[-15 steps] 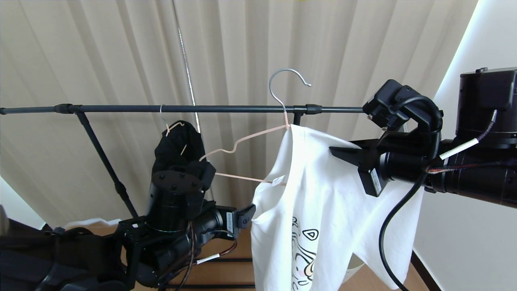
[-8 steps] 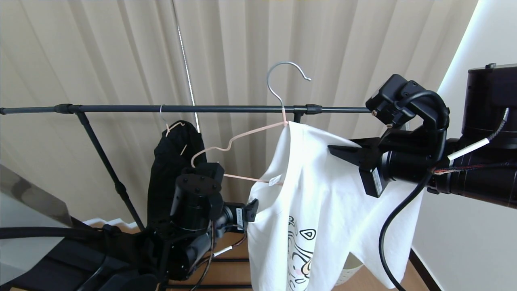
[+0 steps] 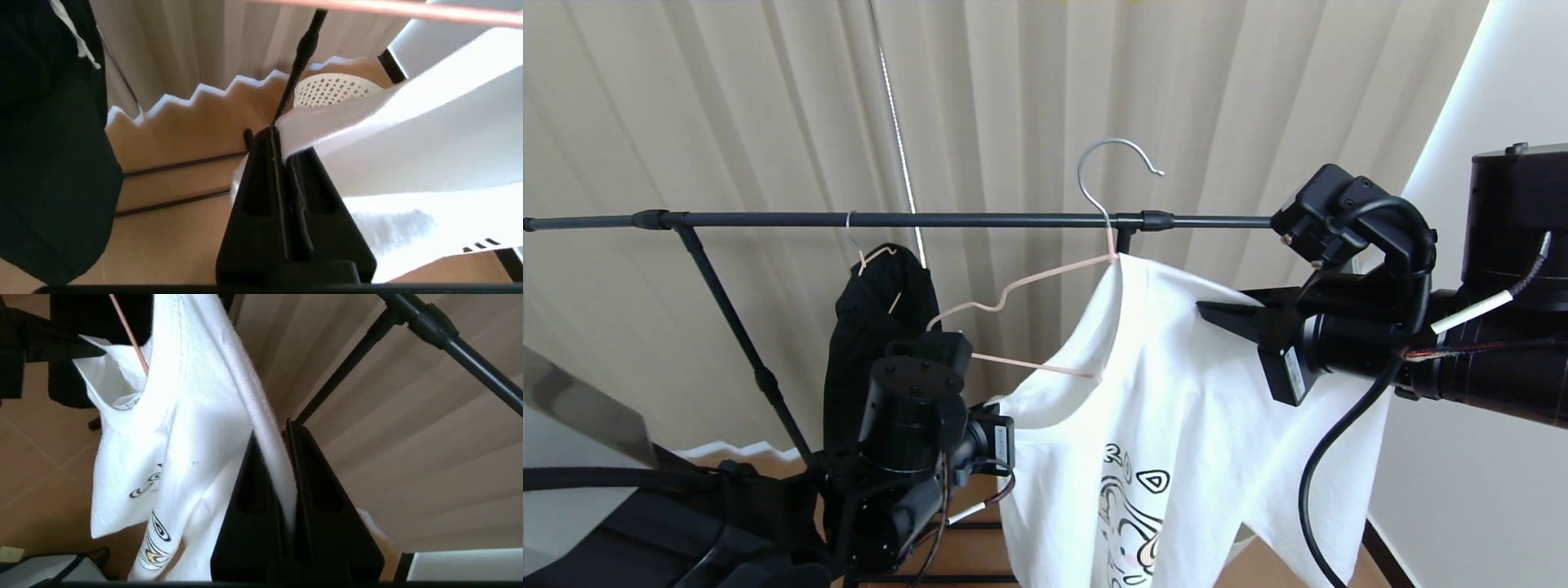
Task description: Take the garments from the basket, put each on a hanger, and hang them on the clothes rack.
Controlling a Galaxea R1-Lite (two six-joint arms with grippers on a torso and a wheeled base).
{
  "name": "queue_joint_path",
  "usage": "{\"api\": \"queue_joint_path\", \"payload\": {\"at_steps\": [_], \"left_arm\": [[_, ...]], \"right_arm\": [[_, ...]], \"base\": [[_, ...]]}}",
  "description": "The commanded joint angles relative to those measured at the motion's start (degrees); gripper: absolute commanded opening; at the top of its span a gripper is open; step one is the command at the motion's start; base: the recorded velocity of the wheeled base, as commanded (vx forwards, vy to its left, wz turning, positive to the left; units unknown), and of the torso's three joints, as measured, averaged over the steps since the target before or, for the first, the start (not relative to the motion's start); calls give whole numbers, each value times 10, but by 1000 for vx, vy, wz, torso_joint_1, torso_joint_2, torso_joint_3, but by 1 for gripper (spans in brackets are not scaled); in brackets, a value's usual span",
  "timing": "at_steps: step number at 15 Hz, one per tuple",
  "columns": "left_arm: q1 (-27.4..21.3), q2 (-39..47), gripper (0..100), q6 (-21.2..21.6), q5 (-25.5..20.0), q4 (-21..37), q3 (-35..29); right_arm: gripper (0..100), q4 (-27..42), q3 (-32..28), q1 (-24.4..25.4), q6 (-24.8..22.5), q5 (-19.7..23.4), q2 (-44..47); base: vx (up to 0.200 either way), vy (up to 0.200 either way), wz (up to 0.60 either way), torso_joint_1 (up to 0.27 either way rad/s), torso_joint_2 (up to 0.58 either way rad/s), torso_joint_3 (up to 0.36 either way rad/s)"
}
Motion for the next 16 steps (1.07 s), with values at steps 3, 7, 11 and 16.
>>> {"api": "queue_joint_path", "payload": {"at_steps": [3,7,11,16], "left_arm": [[40,-40,0,22,-1,0,3],[75,-39,0,32,-4,0,-6],[100,-23,0,35,-6,0,-17],[109,-24,0,53,-7,0,-50]], "right_arm": [[0,-4,24,-12,9,2,1],[0,-63,81,-28,14,3,1],[0,-71,108,-45,15,6,-11],[0,-71,125,-46,15,6,-18]], "base": [[0,0,0,0,0,0],[0,0,0,0,0,0],[0,0,0,0,0,0],[0,0,0,0,0,0]]}}
